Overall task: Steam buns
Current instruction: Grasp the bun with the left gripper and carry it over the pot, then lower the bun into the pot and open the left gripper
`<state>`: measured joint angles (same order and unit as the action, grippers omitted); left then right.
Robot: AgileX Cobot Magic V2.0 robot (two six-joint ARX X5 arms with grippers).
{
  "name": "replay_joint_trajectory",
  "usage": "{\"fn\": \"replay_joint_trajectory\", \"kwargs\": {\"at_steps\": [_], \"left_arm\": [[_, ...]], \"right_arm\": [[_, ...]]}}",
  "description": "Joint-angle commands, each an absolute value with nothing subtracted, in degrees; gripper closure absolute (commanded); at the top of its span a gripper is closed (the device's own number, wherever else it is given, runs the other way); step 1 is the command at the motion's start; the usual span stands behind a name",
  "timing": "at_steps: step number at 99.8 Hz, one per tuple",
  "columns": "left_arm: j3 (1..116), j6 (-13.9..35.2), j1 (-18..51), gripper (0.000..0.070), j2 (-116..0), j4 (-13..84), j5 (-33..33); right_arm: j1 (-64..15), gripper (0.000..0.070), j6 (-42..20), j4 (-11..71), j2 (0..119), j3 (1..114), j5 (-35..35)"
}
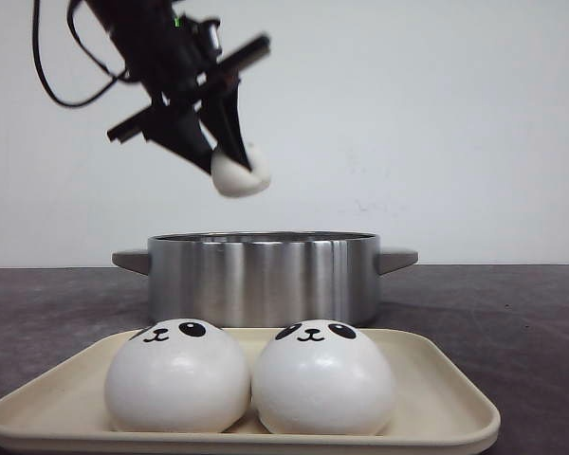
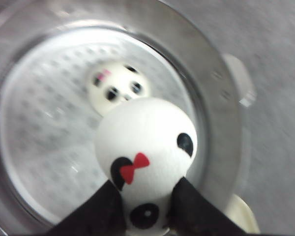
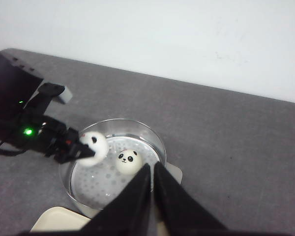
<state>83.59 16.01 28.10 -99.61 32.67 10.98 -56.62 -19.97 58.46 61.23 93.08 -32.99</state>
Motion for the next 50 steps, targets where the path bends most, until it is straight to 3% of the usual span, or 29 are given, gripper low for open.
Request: {"fn": "replay_joint_trajectory", "kwargs": {"at_steps": [1, 50], "left_arm": [[84.49, 15.44, 28.16, 0.0696, -101.84, 30.04, 9.65], [84.97, 15.4, 26.61, 0.0696, -111.07, 24.08, 7.2]], "right_arm": [[-57.36, 0.0699, -20.62, 57.95, 62.3, 94.17, -32.99], [-57.43, 0.0699, -20.58, 58.85, 64.01, 94.17, -33.01]]}}
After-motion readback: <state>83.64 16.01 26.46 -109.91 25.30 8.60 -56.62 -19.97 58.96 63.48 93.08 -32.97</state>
